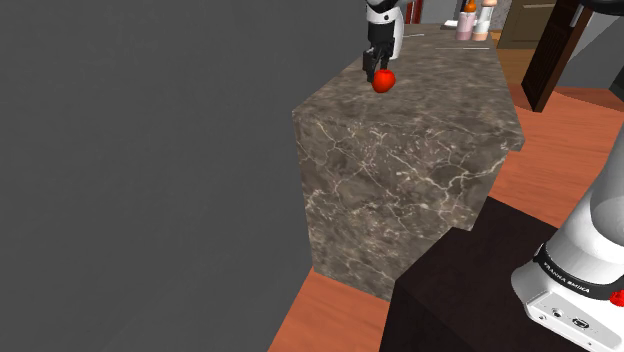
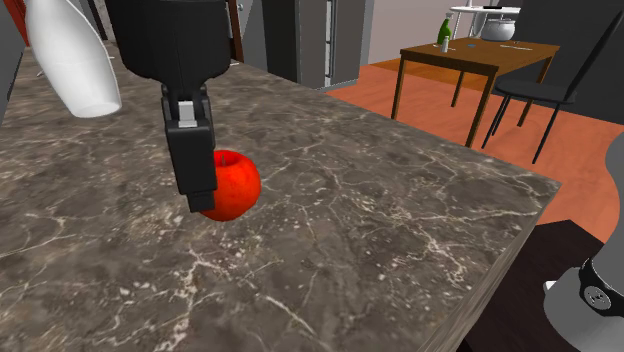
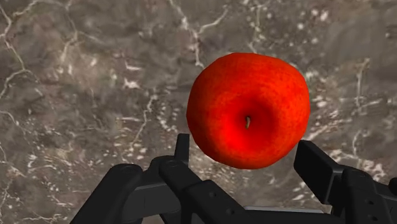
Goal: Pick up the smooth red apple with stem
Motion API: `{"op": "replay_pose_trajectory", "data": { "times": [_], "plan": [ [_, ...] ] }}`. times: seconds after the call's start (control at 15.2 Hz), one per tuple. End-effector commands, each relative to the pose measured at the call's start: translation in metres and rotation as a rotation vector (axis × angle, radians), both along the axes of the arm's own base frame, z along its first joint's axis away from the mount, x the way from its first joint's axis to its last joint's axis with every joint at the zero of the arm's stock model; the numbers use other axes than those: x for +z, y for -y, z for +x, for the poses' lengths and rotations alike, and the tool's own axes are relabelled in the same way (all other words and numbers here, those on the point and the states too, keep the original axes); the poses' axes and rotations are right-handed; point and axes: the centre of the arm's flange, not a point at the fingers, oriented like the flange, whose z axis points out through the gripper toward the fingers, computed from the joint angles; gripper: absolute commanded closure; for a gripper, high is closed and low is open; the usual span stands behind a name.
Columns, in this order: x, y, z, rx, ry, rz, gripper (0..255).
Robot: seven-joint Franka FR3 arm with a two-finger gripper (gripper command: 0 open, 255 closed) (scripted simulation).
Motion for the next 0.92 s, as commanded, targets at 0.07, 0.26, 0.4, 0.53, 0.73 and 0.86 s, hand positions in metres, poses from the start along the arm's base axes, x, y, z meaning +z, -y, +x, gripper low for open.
{"op": "replay_pose_trajectory", "data": {
  "times": [0.07, 0.26, 0.4, 0.53, 0.73, 0.86],
  "plan": [
    [0.012, 0.000, 0.000, 0.000, -0.003, 0.000, 255],
    [0.028, 0.000, 0.000, 0.000, -0.003, 0.000, 255],
    [0.039, 0.000, 0.000, 0.000, -0.003, 0.000, 255],
    [0.049, 0.000, 0.000, 0.000, -0.003, 0.000, 255],
    [0.065, 0.000, 0.000, 0.000, -0.003, 0.000, 255],
    [0.076, 0.000, 0.000, 0.000, -0.003, 0.000, 255]
  ]
}}
